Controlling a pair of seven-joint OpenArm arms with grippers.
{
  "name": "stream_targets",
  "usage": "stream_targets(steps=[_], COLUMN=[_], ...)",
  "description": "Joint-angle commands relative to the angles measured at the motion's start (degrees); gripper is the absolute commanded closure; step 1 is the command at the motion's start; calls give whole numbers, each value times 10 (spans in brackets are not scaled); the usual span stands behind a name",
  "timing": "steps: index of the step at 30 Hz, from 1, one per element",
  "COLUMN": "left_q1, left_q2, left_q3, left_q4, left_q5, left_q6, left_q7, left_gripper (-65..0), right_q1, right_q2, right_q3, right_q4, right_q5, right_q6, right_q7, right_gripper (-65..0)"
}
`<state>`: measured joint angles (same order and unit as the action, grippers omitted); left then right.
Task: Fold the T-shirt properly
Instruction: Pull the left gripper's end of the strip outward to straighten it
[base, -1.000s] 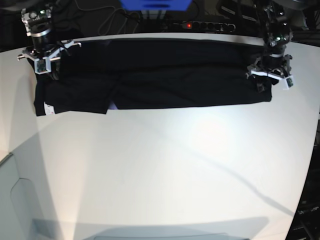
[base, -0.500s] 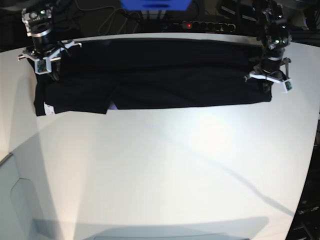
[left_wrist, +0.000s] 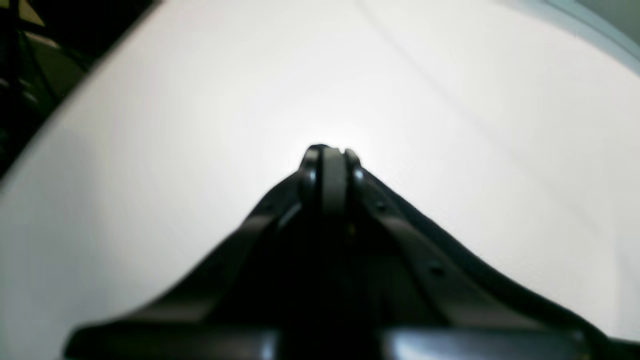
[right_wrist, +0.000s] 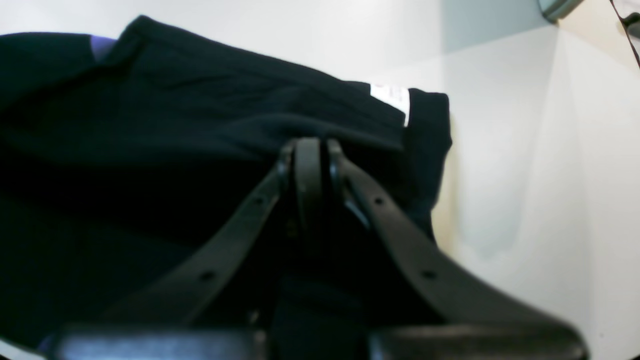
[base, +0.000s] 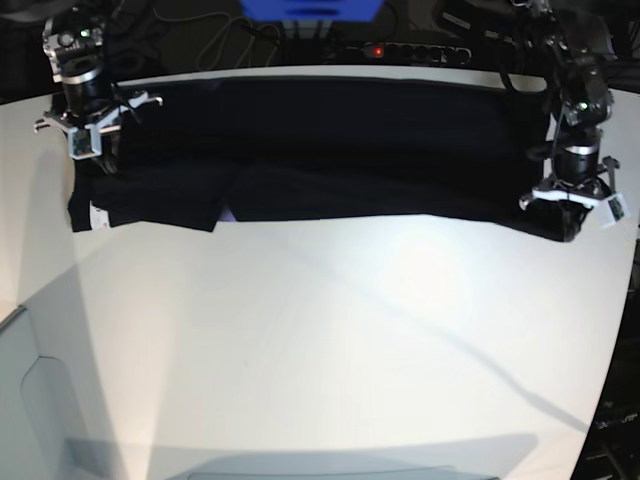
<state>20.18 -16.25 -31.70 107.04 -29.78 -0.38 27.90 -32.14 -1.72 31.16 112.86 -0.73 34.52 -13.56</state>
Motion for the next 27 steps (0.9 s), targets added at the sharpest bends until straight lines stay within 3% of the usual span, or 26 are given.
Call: stream_targets(steps=[1,9,20,21,24,27], left_q1=[-17,-78,-63,-63,-48,-23], left_q2=[-14,-20,-19,-18,-14,-12], left_q3=[-3,-3,-7,-7,-9,-9], left_q4=[10,-5,-79,-79,-71,-39], left_q5=[0,0,-1,-1,-1,-1], left_q6=[0,0,-1,-5,-60,-83], left_q7=[-18,-17,-23,-23,-23,-19], left_gripper=[0,0,0,0,0,0], right_q1=[4,14,10,10,10,10], right_q2=[4,4,4,4,4,4], right_q3=[3,3,3,3,3,4], right_q4=[9,9,9,9,9,9], right_q5=[9,9,9,9,9,9], right_q6=[0,0,0,0,0,0], right_q7=[17,17,17,17,17,17], right_gripper=[0,0,0,0,0,0])
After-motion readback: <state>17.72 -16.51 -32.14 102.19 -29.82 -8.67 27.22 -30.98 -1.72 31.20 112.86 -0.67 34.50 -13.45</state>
